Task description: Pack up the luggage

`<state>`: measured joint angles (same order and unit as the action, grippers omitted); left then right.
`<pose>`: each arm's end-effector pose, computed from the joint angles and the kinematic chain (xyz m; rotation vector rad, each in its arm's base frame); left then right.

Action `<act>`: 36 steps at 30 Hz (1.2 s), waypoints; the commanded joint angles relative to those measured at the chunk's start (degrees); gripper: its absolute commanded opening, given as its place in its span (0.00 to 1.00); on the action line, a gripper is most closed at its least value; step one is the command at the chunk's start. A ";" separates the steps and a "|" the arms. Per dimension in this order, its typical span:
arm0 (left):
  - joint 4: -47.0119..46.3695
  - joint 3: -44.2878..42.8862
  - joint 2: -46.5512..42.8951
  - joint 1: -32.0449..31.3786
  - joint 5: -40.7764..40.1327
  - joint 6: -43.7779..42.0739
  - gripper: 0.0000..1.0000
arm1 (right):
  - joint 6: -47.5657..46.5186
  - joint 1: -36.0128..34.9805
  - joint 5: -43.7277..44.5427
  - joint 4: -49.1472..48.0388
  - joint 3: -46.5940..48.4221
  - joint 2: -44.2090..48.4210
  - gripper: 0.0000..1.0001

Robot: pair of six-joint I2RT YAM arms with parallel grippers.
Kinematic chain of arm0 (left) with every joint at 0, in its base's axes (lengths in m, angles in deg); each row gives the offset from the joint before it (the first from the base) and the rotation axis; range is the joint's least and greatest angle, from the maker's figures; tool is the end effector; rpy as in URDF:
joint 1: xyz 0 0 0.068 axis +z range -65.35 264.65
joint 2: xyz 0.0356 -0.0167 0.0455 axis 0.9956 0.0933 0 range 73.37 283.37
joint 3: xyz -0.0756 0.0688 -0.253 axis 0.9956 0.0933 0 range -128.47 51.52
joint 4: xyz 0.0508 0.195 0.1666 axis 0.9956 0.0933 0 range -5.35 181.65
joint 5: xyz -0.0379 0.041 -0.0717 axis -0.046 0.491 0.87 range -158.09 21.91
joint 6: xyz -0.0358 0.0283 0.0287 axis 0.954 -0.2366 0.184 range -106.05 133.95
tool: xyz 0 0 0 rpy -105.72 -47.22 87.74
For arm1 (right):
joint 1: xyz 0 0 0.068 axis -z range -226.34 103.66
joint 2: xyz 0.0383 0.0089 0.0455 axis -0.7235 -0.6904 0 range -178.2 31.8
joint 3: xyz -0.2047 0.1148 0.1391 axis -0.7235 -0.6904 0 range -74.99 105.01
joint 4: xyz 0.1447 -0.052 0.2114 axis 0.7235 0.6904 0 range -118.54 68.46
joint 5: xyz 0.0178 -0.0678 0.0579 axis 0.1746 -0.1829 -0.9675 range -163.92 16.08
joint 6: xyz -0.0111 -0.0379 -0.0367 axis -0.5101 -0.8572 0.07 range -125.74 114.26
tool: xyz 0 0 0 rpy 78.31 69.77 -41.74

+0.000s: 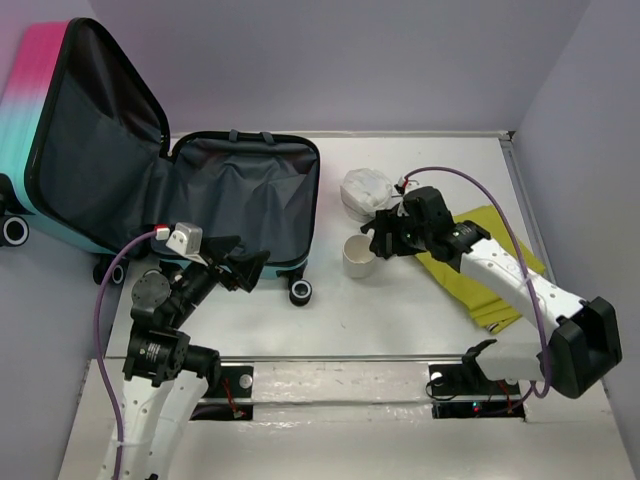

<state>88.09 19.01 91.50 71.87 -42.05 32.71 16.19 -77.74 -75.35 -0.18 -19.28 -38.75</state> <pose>0.0896 -0.0364 0.3348 0.3165 1.4082 -0.7669 0.2250 0.1382 0.2827 -0.2089 2.3682 0.4884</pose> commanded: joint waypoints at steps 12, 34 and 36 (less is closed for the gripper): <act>-1.51 -0.89 -2.05 -0.23 1.29 0.84 0.99 | 0.74 -1.56 2.93 -8.85 4.85 -12.86 0.24; 6.13 -3.17 -4.95 2.05 -23.13 4.44 0.99 | -6.38 -15.80 10.30 -23.07 43.40 -32.09 0.07; 6.66 -3.43 -4.86 2.14 -24.28 4.53 0.99 | -7.25 -17.02 14.50 -27.27 47.02 -38.75 0.07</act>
<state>93.47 18.47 87.22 73.20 -59.29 36.06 11.14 -93.98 -68.16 -14.26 20.61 -68.80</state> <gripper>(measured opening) 0.990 0.130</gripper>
